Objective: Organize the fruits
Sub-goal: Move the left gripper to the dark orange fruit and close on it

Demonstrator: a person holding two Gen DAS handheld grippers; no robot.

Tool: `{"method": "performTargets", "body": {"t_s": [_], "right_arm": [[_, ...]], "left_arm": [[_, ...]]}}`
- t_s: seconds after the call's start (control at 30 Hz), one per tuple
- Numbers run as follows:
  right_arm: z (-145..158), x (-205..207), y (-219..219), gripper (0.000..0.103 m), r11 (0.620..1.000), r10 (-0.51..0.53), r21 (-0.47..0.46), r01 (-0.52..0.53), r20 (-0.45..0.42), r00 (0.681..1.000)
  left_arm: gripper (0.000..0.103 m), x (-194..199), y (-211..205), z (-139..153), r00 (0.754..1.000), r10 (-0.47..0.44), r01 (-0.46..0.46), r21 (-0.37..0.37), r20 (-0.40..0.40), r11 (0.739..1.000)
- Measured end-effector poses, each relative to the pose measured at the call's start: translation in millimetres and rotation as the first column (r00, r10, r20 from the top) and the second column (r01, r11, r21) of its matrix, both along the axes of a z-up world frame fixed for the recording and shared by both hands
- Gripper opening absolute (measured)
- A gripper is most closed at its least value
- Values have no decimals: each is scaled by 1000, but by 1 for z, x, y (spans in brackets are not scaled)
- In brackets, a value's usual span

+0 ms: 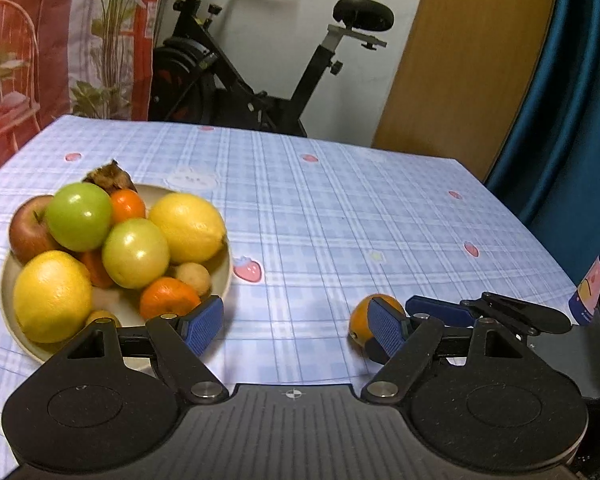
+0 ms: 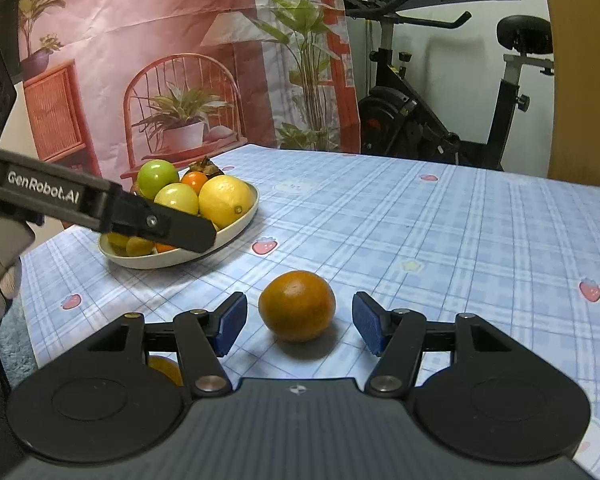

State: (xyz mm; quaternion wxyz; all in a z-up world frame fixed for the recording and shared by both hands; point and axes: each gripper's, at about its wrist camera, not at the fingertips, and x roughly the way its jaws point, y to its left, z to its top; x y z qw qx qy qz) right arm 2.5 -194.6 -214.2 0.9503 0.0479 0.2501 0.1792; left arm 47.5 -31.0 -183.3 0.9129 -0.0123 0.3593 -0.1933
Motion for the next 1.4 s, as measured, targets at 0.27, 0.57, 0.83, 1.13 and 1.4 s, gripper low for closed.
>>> {"method": "performTargets", "body": {"t_s": [0.27,0.57,0.83,1.13,1.4], "right_arm": [[-1,5,-1,57,1000,-1,15,1,-31,1000],[-1,11,2,49,999,20,28,-18,-63,998],[-2,12,0,46,998,37,48,-34,-69,997],[-4,15,0,46,997,64,44,-60,-93,994],[-3,17,0,46,997,59,50,-54,-96,994]], "left_arm": [[80,2,-12,-5,998,-49,49,-9,-29,999],[79,18,-31,-11,991,-96,92,-51,-98,994],[66,28,-38,-28,982,-108,95,-86,-154,992],[46,28,-37,-34,977,-139,122,-115,-161,986],[45,20,-38,-32,978,-158,146,-92,-133,985]]}}
